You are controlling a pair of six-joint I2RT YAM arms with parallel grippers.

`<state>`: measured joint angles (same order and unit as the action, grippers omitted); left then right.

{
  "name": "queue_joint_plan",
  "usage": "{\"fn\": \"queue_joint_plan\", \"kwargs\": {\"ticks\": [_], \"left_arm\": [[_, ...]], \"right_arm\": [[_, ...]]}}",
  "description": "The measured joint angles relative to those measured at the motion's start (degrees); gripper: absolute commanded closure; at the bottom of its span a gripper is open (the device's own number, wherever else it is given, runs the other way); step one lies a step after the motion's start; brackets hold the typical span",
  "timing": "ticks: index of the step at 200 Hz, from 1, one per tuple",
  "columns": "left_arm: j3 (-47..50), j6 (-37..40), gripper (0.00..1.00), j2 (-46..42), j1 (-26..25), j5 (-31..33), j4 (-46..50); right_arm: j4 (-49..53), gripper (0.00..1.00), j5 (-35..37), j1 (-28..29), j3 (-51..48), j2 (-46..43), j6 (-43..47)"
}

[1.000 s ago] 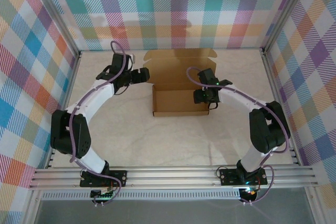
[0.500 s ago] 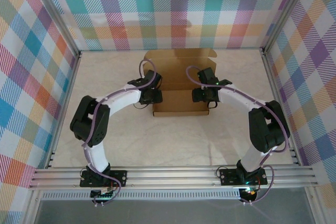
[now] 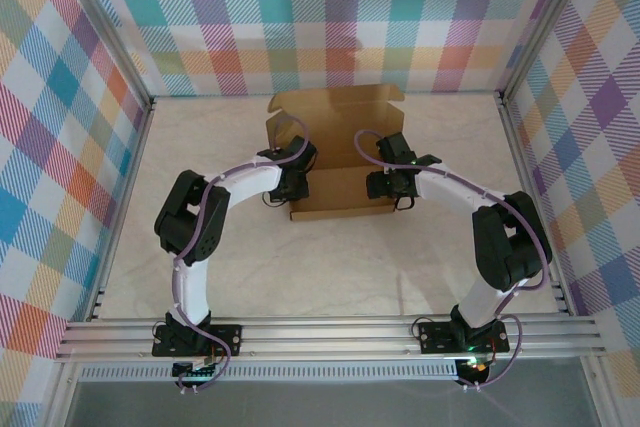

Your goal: Fold the paper box

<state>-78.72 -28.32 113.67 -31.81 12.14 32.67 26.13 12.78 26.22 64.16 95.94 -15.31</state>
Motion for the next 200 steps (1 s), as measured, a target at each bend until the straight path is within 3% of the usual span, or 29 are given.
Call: {"fn": "queue_joint_plan", "kwargs": {"ticks": [95,108,136,200], "left_arm": [[-3.1,3.3,1.0,3.1,-1.9,11.4,3.7],[-3.1,3.3,0.86,3.1,-1.9,11.3,3.6],[-2.4,3.6,0.69,3.1,-1.9,10.6,3.2],[-2.1,5.3,0.48,-3.5,-1.9,10.0,4.7]], "right_arm": [[0.0,0.27,0.0,-0.1,0.0,-0.2,0.4],[0.0,0.27,0.0,-0.3,0.0,-0.5,0.4],[0.0,0.27,0.0,-0.3,0.0,-1.7,0.4],[0.0,0.27,0.0,-0.4,0.0,-3.0,0.8]]}}
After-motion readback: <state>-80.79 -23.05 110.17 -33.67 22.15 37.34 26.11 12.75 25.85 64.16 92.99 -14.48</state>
